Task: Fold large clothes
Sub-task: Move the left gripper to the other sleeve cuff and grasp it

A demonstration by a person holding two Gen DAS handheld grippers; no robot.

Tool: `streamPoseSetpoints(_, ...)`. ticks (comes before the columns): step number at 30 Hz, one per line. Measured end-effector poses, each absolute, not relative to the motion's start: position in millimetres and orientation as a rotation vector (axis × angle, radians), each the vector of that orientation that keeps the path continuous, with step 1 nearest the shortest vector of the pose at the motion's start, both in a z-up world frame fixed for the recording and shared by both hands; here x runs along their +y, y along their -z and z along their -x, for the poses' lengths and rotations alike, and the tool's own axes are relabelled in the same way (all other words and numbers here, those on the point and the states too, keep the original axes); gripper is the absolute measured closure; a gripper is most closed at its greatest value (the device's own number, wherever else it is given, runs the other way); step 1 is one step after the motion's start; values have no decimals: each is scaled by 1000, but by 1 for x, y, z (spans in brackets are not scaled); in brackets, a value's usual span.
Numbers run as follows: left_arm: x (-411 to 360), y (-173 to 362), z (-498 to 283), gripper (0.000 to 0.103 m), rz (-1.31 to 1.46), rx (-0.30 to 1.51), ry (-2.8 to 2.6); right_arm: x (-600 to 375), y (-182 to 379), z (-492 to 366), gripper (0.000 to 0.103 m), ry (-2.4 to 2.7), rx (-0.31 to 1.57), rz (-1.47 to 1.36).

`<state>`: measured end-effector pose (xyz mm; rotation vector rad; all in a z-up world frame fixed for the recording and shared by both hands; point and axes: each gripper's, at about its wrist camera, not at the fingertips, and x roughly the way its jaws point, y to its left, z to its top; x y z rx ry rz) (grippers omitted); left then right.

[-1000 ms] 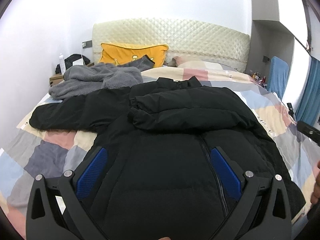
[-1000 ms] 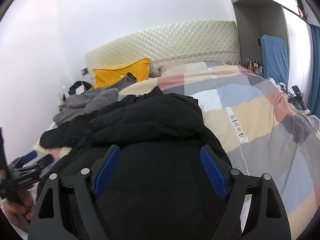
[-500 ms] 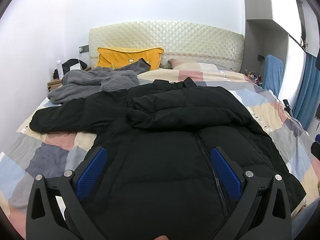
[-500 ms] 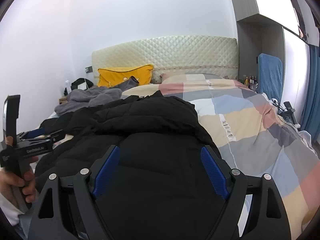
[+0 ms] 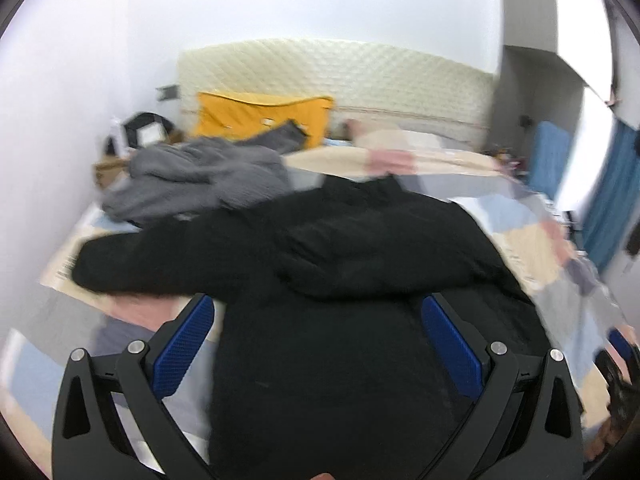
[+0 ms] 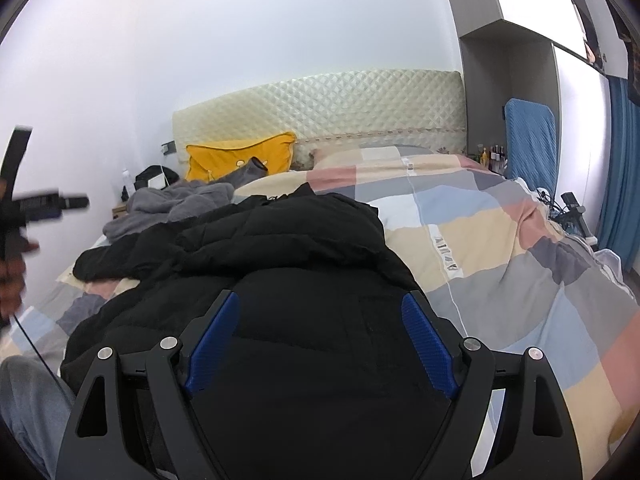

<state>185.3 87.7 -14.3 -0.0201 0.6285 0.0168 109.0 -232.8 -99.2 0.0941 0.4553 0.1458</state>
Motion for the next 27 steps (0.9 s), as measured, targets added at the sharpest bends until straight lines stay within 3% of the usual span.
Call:
streamPoseSetpoints(5,136,-31,-202,0,36,600,-69,-233,100,-109,20,-146,453,-93)
streamPoseSetpoints(11,199,-48,-226,0,113,643,-117,-230,100,-108,19,-142,444,-86)
streamPoseSetpoints(17,270,-7,-257,0,211,760,-124,-224,101,-109,19,-136,444,-74)
streamPoseSetpoints(27,408,100,-275,0,605,803,-187,-212,108,-120,5,-97,481,-52)
